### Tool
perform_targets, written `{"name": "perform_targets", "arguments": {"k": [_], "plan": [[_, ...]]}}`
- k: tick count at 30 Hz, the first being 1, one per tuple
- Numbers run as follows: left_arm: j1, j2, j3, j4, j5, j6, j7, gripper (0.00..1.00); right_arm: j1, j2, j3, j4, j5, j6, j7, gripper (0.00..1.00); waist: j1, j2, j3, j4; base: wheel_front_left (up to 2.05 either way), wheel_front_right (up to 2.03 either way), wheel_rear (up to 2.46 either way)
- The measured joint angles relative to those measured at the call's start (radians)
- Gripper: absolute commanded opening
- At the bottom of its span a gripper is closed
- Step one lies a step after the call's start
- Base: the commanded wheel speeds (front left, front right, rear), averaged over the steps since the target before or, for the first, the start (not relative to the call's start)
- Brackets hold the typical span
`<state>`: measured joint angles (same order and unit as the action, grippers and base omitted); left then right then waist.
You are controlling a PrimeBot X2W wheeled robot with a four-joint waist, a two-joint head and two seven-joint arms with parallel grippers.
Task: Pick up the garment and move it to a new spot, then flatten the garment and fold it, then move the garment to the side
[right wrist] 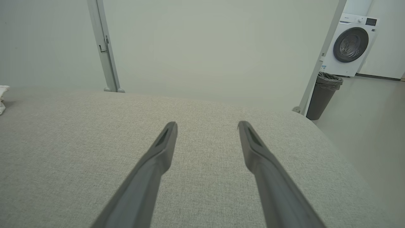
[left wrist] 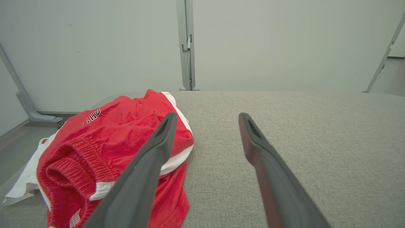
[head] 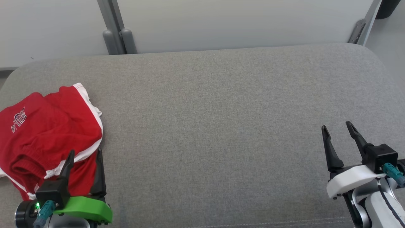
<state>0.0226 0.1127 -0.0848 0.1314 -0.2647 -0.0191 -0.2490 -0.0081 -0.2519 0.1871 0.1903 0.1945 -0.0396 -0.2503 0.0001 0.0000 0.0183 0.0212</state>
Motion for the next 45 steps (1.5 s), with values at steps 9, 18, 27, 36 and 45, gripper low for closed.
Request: {"name": "perform_targets", "arguments": {"k": [9, 18, 27, 36, 45], "plan": [[0.0, -0.007, 0.012, 0.012, 0.015, -0.018, 0.0, 1.0, 0.0, 0.001, -0.009, 0.007, 0.0, 0.012, 0.0, 1.0, 0.0, 0.0, -0.001, 0.0, 0.0, 0.0, 0.0], [0.0, -0.022, 0.009, 0.022, 0.032, -0.034, 0.0, 1.0, 0.002, -0.001, -0.032, 0.007, -0.002, 0.013, 0.0, 1.0, 0.0, 0.0, 0.002, 0.029, 0.0, 0.0, 0.0], [0.0, -0.027, 0.034, 0.032, 0.038, -0.035, 0.0, 1.0, 0.006, 0.005, -0.02, 0.005, -0.005, 0.031, 0.0, 1.0, -0.0001, 0.0, 0.003, 0.118, 0.0, 0.0, 0.0], [0.0, -0.028, 0.06, 0.045, 0.039, -0.035, 0.0, 1.0, 0.006, 0.019, -0.01, 0.006, -0.012, 0.041, 0.0, 1.0, 0.0, 0.0, -0.004, 0.234, 0.0, 0.0, 0.0], [0.012, -0.029, 0.117, 0.038, 0.038, -0.035, 0.0, 1.0, 0.005, 0.033, 0.021, 0.011, -0.028, 0.065, 0.0, 1.0, -0.0001, 0.0, -0.009, 0.302, 0.0, 0.0, 0.0]]}}
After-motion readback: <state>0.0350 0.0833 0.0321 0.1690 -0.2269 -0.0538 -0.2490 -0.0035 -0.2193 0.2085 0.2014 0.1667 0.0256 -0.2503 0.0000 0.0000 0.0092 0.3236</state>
